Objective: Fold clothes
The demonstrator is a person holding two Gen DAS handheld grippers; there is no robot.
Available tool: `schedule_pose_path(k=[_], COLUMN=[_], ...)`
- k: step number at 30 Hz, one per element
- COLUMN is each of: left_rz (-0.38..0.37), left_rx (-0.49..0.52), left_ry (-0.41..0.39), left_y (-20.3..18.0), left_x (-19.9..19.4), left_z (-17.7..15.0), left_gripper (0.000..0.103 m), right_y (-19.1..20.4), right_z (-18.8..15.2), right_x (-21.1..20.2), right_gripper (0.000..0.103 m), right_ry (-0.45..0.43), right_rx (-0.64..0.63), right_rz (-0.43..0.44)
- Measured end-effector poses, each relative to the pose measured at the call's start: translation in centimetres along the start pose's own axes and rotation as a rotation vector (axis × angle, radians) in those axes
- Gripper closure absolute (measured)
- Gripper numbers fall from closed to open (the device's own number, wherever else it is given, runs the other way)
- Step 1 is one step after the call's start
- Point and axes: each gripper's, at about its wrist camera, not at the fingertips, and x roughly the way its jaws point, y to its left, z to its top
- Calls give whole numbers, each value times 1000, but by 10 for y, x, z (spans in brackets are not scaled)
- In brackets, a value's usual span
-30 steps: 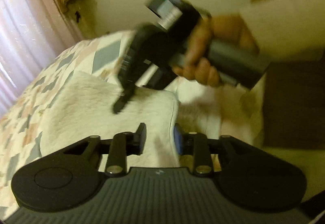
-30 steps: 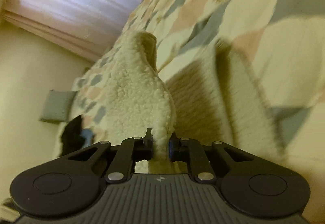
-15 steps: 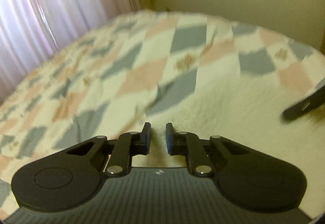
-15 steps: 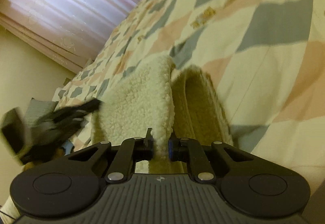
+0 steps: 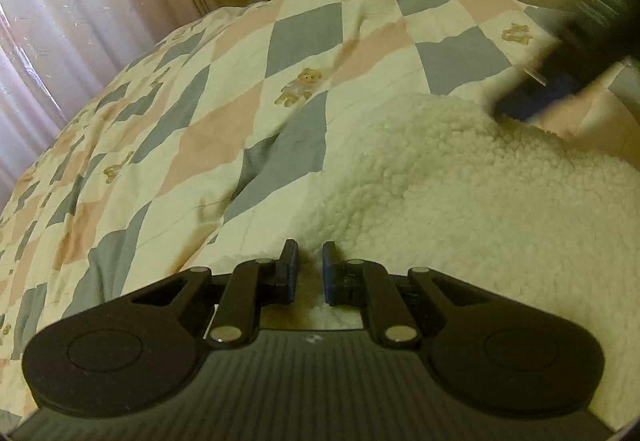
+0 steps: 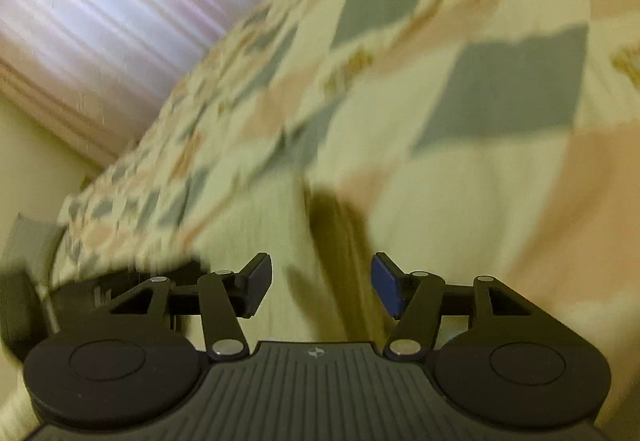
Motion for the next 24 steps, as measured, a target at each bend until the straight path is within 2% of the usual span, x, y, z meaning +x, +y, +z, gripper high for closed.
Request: schedule_pose_path(k=[1,3,6,8,11,14,17,18,21,24], left_rz=[-1,-1,12,48,93,110,131,134,129,143], left_rx=[0,3,20,11,-102,-132,-50,-33,-25,15], left_ry=[-2,-6,-13,-45,-113,-84,-14,-3,10,19], left_y=[0,0,0,7,29,39,28,25,17,5], left_x=[0,0,-3,-15,-42,-43,-20,-11,-1,0], left_z=[0,-1,-2,-2,-2,-10,-21,-24,-18,-10], left_gripper=[95,96,96,91,91,93,94,95,99,100], right_y=[0,1,-2,-2,10,19,22,23,19,17], right_z=[11,27,40,42,35,29,25,22,16,17], right_x=[6,29,64,64,44,37,50,62,91,94], right_gripper=[45,47,89,90,91,91,92,93,93,89], right_ry=[-16,12,78,53,-18,-71,-54,-34,2,22], right_rx=[9,28,74,71,1,-62,-97,-124,-174,-188], right_rz=[17,40,86,98,70,15,-54,-106,-197,-219])
